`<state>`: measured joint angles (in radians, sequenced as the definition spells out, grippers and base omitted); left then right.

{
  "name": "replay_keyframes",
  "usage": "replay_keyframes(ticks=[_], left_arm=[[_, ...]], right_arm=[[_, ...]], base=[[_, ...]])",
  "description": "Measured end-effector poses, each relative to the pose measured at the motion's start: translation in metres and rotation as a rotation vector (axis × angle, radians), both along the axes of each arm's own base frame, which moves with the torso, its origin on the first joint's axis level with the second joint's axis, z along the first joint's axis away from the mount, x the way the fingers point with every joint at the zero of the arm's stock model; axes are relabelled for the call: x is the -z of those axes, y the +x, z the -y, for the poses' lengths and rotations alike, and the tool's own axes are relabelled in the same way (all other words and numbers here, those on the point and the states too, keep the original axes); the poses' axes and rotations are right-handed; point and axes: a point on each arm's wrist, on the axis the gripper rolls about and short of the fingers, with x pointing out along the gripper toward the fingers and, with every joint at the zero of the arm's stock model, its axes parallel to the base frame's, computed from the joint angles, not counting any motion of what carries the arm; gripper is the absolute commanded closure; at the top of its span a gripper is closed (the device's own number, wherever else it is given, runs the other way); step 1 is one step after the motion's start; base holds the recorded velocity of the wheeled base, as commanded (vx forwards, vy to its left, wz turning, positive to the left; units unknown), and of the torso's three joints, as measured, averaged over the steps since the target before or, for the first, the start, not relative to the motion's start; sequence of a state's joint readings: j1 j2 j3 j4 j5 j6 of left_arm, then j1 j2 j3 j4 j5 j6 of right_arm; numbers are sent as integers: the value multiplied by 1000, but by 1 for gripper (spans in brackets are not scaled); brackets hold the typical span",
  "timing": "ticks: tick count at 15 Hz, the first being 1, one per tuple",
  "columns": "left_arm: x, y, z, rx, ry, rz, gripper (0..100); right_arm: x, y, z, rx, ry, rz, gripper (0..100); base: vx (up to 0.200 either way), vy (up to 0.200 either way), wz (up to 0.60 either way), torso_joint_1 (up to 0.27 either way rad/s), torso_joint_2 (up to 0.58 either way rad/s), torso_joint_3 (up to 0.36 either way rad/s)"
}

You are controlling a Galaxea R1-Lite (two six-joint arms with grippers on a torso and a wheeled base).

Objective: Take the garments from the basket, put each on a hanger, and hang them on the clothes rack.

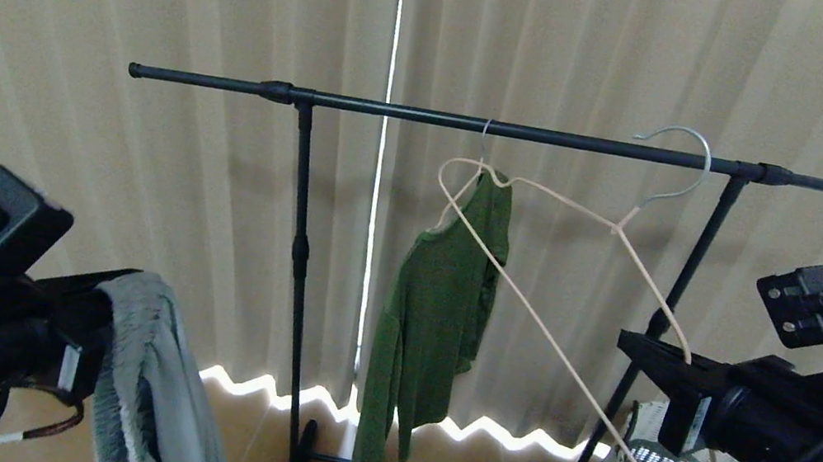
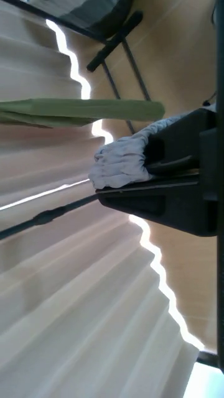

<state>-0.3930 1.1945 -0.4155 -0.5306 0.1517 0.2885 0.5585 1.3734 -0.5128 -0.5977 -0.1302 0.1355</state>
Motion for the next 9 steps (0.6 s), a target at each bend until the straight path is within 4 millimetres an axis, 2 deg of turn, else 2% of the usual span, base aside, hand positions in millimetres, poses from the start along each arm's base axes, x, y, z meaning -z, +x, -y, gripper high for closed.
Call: replay_keyframes(ticks=[4, 9], left_arm=[[-24, 52, 19, -137, -39, 30, 100], [-43, 109, 38, -340, -135, 82, 100]], right_arm=[[9, -5, -26, -110, 63, -44, 100], [17, -29, -63, -294, 61, -87, 100]], base=[[0, 0, 0, 0, 0, 0], [0, 0, 0, 0, 0, 0]])
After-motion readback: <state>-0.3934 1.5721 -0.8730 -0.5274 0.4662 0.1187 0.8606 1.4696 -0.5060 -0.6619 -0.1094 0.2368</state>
